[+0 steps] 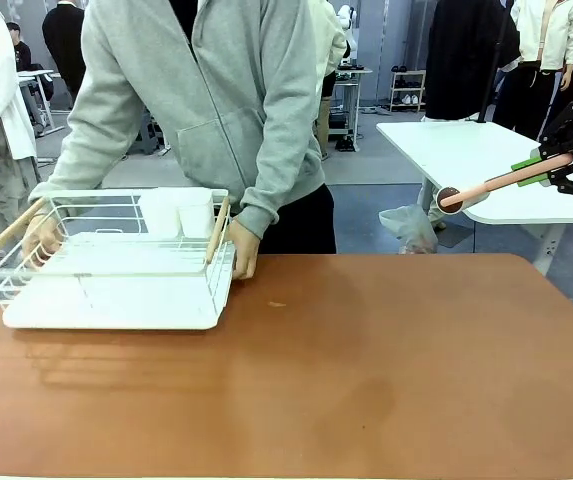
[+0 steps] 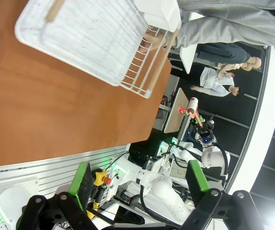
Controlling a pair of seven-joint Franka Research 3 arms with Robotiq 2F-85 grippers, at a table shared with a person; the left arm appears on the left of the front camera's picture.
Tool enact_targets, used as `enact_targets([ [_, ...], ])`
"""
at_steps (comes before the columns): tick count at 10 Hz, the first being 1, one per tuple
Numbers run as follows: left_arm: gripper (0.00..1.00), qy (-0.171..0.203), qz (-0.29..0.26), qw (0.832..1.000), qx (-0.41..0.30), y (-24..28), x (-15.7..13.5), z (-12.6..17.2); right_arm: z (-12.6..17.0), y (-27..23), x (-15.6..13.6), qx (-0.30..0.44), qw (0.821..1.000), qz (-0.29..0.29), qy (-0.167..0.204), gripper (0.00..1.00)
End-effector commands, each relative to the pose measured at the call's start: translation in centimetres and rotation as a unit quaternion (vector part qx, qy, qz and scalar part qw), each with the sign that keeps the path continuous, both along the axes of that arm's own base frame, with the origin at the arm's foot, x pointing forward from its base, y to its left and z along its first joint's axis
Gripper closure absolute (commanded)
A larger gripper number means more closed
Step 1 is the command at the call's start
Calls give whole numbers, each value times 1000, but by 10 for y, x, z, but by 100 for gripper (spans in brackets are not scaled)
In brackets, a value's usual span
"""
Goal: Clean the table.
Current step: Clean the table with the Lint Roller when the human lifts the Dish drying rack.
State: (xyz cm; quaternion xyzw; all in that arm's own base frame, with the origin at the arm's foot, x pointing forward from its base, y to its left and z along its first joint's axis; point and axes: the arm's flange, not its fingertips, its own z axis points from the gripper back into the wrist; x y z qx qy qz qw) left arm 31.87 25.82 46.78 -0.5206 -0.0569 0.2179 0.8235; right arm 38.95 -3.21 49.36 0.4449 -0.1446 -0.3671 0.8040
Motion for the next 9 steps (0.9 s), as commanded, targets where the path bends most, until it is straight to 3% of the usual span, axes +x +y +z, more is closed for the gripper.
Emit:
enact_targets([
  [1,0,-5,-3,1000,-1,2,-3,0,0,1,0,0,1000,0,-1,100],
  [9,0,-5,-3,1000,-1,2,-3,0,0,1,0,0,1000,0,-1,100],
])
